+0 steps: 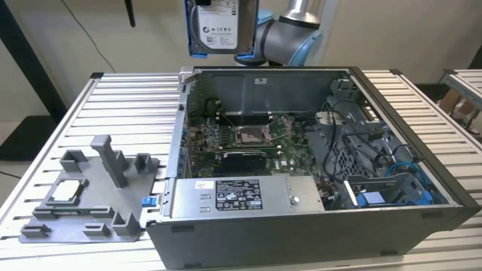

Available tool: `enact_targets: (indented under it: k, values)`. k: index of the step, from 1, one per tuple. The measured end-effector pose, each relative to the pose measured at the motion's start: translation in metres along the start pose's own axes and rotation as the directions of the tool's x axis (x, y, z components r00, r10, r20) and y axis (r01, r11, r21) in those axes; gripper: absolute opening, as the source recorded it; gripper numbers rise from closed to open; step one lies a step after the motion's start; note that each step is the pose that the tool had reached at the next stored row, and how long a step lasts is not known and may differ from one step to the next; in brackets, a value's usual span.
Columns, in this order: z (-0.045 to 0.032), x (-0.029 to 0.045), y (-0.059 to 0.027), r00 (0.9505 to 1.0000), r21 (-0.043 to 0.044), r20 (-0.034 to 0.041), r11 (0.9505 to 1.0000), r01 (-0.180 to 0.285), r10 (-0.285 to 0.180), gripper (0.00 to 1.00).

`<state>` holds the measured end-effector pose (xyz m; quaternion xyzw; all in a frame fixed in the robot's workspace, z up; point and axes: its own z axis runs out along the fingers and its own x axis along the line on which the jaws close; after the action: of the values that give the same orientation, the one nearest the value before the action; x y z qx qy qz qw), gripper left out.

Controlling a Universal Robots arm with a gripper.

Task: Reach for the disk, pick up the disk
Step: 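Pick up the disk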

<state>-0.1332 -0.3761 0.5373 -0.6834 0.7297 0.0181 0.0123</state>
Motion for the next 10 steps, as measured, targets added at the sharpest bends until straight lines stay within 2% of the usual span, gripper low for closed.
enact_targets:
  k: [7,10]
  values:
    - [-0.0001,-0.0013,-0.0196,1.0,0.0,0.0,1.0,0.0,0.0,0.0]
    - [-0.0002,-0.0015,-0.0238,1.0,0.0,-0.0001,1.0,0.0,0.0,0.0]
